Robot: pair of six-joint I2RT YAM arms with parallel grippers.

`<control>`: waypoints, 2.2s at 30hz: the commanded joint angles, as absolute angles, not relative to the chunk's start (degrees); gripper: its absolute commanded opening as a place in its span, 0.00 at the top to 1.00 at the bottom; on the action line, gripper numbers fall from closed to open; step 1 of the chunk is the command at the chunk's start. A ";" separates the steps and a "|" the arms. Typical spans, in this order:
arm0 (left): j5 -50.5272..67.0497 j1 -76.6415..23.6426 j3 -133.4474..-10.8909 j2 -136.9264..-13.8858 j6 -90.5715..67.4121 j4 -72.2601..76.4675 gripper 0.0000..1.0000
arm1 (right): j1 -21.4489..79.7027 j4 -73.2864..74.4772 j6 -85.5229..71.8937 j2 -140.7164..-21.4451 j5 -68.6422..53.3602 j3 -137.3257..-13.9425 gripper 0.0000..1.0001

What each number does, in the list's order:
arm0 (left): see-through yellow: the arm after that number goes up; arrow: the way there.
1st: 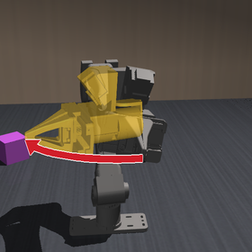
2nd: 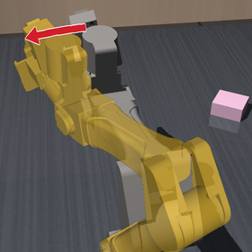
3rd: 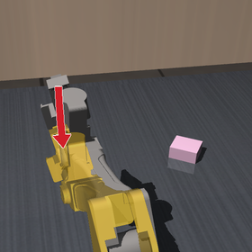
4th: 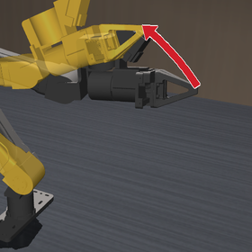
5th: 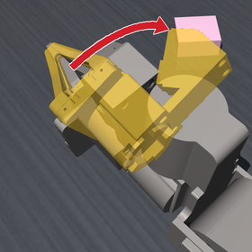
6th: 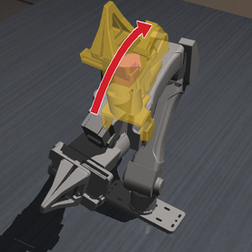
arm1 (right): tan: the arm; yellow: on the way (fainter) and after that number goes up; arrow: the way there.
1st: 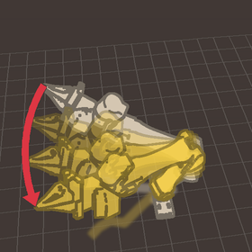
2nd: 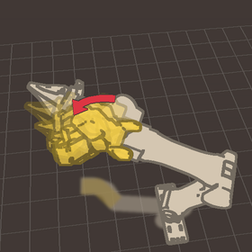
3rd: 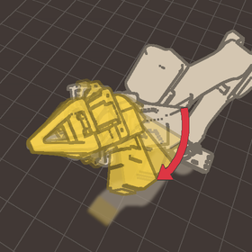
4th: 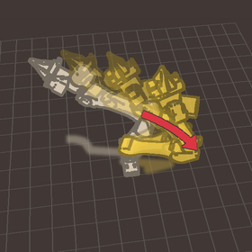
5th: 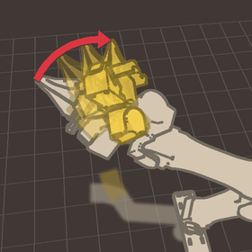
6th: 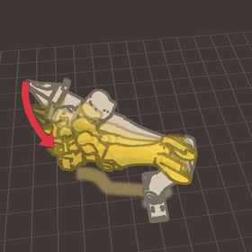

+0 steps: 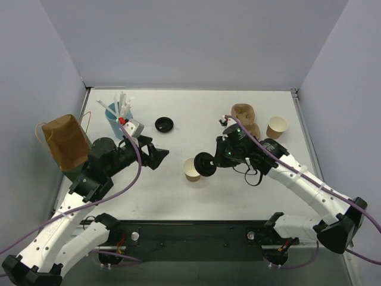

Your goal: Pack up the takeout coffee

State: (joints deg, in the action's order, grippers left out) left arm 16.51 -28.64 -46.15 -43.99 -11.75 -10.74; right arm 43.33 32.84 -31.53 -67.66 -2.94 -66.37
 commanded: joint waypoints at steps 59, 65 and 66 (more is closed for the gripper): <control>0.44 -32.34 -42.98 -34.54 -4.22 -9.84 0.03 | 54.93 45.09 -28.48 -100.99 17.31 -86.57 1.00; 0.44 -32.34 -42.98 -34.36 -4.22 -9.93 0.03 | 54.93 45.26 -29.71 -100.99 18.19 -86.84 0.96; 0.44 -32.34 -42.98 -34.28 -4.13 -9.84 0.03 | 54.93 45.26 -29.79 -100.81 18.54 -86.92 0.95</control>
